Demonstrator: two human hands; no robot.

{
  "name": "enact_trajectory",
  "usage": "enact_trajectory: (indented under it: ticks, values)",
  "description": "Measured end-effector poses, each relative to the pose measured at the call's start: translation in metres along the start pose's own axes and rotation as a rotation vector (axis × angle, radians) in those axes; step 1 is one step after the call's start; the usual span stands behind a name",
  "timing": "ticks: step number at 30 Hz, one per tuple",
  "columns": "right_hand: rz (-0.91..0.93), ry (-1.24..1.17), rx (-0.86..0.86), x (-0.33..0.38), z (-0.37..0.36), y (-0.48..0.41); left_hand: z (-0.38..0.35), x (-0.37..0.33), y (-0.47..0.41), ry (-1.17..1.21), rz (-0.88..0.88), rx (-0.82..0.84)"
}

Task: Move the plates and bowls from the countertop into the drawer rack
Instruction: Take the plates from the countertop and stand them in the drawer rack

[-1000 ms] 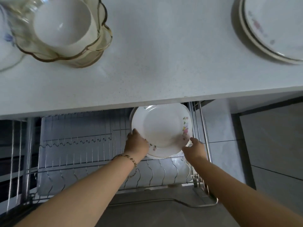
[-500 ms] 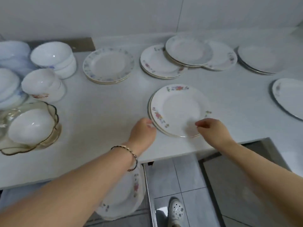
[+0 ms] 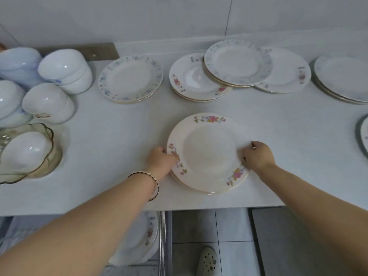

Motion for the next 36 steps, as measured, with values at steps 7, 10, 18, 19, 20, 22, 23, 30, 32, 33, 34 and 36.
enact_trajectory:
  ticks: [7,10,18,19,20,22,23,30,32,33,34,36]
  values:
    - [0.105,-0.086,-0.001,0.001,-0.014,0.077,0.051,0.041,0.055,0.043,-0.001,0.091]
    - [0.126,-0.077,0.004,0.009,-0.037,0.128,0.094,0.069,0.081,0.063,0.007,0.13]
    - [0.08,-0.118,0.079,0.009,-0.159,0.276,0.215,0.19,0.114,-0.075,-0.028,0.193]
    - [0.075,-0.117,0.101,0.005,-0.177,0.29,0.225,0.21,0.116,-0.079,-0.006,0.208]
    - [0.07,-0.111,0.131,0.0,-0.194,0.303,0.235,0.229,0.117,-0.089,0.014,0.224]
    - [0.043,-0.085,0.173,-0.018,-0.227,0.32,0.248,0.263,0.12,-0.122,0.055,0.266]
    - [0.019,-0.072,0.184,-0.03,-0.243,0.325,0.252,0.28,0.119,-0.145,0.073,0.286]
    - [-0.216,-0.01,0.233,-0.107,-0.332,0.311,0.227,0.362,0.078,-0.253,0.205,0.308]
    - [-0.26,-0.006,0.209,-0.115,-0.346,0.289,0.211,0.371,0.053,-0.264,0.226,0.297]
    - [-0.281,0.003,0.185,-0.119,-0.351,0.276,0.201,0.373,0.039,-0.27,0.226,0.291]
    - [-0.301,0.012,0.154,-0.123,-0.355,0.262,0.191,0.375,0.025,-0.277,0.221,0.284]
    - [-0.321,0.027,0.086,-0.128,-0.359,0.236,0.171,0.375,0.0,-0.281,0.218,0.261]
Point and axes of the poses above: each hand's wrist, its own y-axis away from the middle knuckle, its own z-axis out of the back of the hand, x = y × z, the point moved 10 cm from there along -y, towards the middle knuckle, and after that the axes turned 1 degree about -z, right-handed, at the moved point
